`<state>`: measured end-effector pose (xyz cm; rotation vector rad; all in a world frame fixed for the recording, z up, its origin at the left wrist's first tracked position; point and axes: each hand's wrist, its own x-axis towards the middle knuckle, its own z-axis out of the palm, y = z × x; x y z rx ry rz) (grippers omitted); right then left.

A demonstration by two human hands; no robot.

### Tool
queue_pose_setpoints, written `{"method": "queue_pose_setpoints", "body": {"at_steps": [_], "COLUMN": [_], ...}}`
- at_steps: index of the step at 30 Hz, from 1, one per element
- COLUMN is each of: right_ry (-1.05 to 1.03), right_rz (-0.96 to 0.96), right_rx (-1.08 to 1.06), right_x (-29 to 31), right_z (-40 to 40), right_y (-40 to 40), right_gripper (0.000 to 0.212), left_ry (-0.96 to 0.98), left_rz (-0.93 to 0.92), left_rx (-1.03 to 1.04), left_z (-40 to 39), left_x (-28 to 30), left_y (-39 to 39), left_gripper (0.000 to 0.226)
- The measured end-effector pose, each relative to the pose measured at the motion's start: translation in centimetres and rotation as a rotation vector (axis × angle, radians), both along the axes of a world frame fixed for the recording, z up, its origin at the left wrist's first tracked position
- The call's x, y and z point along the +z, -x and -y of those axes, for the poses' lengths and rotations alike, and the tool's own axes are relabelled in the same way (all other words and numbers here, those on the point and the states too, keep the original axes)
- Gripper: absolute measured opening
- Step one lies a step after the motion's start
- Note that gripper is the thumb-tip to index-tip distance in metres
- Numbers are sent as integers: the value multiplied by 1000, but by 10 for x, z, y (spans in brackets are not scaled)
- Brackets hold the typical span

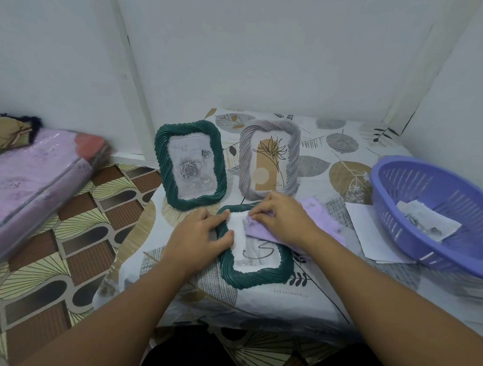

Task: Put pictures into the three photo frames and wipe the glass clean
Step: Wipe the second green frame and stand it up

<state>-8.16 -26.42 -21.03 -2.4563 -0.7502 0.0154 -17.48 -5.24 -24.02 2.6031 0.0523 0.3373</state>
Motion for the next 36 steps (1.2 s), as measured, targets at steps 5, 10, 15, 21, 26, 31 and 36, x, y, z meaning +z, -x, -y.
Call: {"method": "queue_pose_setpoints", "body": {"at_steps": [5,10,15,21,26,31,36], "right_ry": [-224,-131,78,157,161,171,185], "right_rz": [-35,9,73,109,116,67,114], "right_rx": [-108,-79,-76,-49,-99,-39,-82], "right_x": [2,3,0,6,10,9,14], "right_z": [23,21,9,12,2,15,7], "right_y": [1,3,4,8,8,16,11], "right_gripper": [19,12,20,20,20,19,21], "left_ry": [11,7,14,12,13,13,11], "left_rz": [-7,-20,-9,-15,-16,-10,-13], "left_rx": [1,6,10,9,11,11,15], "left_z": [0,0,-1,0,0,1,1], "left_x": [0,-1,-1,0,0,0,-1], "left_y": [0,-1,-1,-2,-1,-2,-2], "left_gripper": [58,66,66,68,65,58,65]}}
